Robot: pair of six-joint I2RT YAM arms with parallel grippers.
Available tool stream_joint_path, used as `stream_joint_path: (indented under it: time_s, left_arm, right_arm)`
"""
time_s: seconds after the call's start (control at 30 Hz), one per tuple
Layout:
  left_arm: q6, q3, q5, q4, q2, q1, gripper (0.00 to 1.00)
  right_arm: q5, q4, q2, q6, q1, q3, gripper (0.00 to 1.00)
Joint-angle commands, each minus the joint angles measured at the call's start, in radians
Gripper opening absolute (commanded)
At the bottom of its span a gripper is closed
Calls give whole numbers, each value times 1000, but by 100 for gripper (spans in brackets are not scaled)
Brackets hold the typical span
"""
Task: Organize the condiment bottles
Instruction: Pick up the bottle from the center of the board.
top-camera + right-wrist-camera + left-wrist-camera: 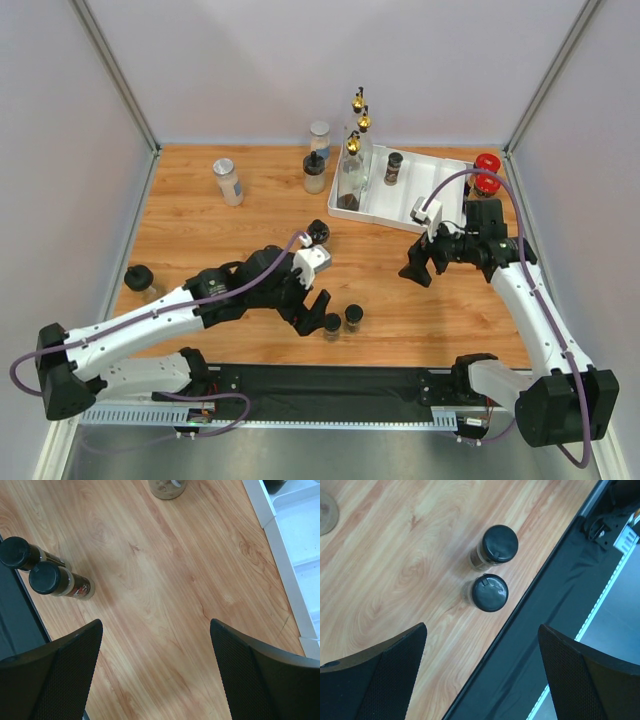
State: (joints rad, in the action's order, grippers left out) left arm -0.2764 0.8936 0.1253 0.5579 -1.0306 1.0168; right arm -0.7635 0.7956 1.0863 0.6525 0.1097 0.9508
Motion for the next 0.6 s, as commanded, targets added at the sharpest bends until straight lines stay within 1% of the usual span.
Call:
stream_joint_path:
  time_s: [0.0, 0.03, 0.13, 0.3, 0.57]
  left_arm:
    - [43, 57, -67, 10, -51, 58, 99]
    - [51, 70, -75, 8, -63, 87, 99]
    - [63, 82, -95, -7, -104, 124, 99]
    - [77, 67, -67, -96, -164, 143, 97]
    - [115, 137, -88, -164, -319, 167, 93]
  right_arm:
    - [18, -21, 4, 19, -1, -4, 90]
    - [21, -21, 4, 21, -1, -4, 90]
    - [30, -21, 6, 22, -1, -4, 90]
    - [39, -21, 7, 25, -1, -4, 90]
    - [44, -19, 7, 27, -1, -4, 90]
